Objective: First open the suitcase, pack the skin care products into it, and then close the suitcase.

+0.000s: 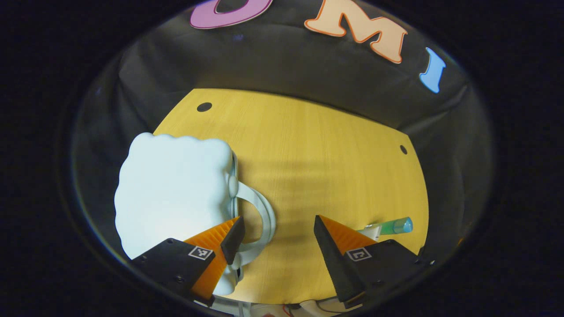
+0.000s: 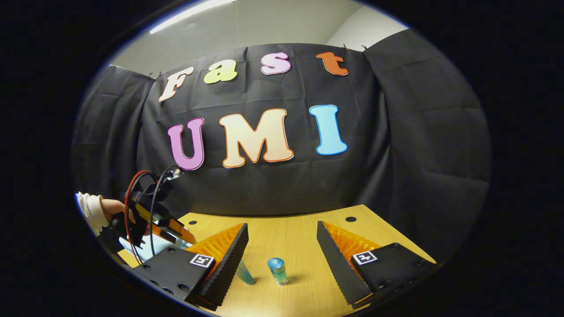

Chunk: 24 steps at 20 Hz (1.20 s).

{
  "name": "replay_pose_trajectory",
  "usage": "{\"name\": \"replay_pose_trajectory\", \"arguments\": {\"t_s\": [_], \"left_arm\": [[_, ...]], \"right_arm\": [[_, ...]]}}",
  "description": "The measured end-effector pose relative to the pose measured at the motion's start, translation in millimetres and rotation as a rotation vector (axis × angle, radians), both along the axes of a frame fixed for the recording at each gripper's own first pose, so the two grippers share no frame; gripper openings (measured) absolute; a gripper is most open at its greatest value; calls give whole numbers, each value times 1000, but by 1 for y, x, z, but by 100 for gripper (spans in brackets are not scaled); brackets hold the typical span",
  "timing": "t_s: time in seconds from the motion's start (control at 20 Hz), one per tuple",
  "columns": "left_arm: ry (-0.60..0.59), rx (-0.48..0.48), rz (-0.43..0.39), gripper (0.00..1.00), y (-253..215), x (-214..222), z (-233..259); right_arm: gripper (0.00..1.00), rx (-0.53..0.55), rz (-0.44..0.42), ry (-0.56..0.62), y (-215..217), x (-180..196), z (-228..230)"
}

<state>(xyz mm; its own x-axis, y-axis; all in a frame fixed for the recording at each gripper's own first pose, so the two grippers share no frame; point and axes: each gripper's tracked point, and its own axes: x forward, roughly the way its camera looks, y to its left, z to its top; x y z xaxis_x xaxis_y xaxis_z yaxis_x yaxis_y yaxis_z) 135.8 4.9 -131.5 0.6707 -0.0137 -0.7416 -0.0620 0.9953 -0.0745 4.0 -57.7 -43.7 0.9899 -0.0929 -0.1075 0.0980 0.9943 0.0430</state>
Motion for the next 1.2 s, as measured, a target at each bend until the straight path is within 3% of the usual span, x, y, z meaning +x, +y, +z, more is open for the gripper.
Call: {"name": "replay_pose_trajectory", "arguments": {"t_s": [0.3, 0.4, 0.5, 1.1, 1.15, 1.2], "left_arm": [[191, 2, 46, 81, 9, 14, -42], [227, 12, 74, 69, 17, 17, -50], [252, 4, 90, 54, 20, 19, -58], [369, -41, 131, 26, 13, 30, -96], [383, -45, 139, 16, 14, 28, -96], [382, -47, 139, 12, 13, 30, -96]], "right_arm": [[98, -6, -20, 22, -5, -5, -7], [98, -12, -26, 29, -9, -7, -9], [98, -11, -33, 35, -11, -8, -11], [98, -7, -44, 49, -22, -9, -14], [98, -10, -47, 50, -24, -9, -14], [98, -11, -51, 50, -27, -10, -14]]}}
